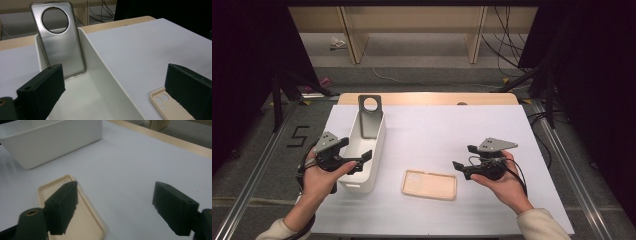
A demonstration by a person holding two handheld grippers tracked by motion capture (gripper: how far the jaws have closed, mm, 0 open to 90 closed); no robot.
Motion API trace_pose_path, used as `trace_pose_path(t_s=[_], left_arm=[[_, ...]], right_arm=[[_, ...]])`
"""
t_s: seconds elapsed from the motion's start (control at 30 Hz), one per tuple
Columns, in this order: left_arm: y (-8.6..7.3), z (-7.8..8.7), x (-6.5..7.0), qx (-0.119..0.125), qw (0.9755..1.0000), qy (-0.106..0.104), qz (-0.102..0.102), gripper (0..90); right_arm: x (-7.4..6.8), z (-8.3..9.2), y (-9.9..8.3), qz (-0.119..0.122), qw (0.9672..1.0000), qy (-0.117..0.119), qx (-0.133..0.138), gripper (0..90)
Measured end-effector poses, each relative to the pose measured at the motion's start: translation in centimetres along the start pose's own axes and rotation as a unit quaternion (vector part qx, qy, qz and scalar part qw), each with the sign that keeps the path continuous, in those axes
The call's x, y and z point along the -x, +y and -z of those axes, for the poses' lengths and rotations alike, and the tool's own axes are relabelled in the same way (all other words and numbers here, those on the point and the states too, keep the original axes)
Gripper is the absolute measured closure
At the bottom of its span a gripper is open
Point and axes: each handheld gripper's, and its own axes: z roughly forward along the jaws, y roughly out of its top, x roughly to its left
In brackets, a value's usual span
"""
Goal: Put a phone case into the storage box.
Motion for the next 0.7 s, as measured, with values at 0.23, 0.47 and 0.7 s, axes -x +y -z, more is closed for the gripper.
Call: trace_pose_path(t_s=[0.23,0.47,0.7], left_arm=[[-0.1,-0.2,0.4,-0.003,1.0000,-0.005,0.000,3.3],[-0.2,-0.3,0.4,-0.009,1.0000,-0.003,0.004,4.2],[-0.2,-0.4,0.5,-0.009,0.9999,-0.005,0.003,4.6]], right_arm=[[-1.6,-1.5,0.7,0.039,0.9985,0.030,-0.024,52.6],[-3.3,-3.6,1.5,0.088,0.9905,0.067,-0.082,87.1],[-5.0,-7.1,2.1,0.115,0.9795,0.087,-0.141,90.0]])
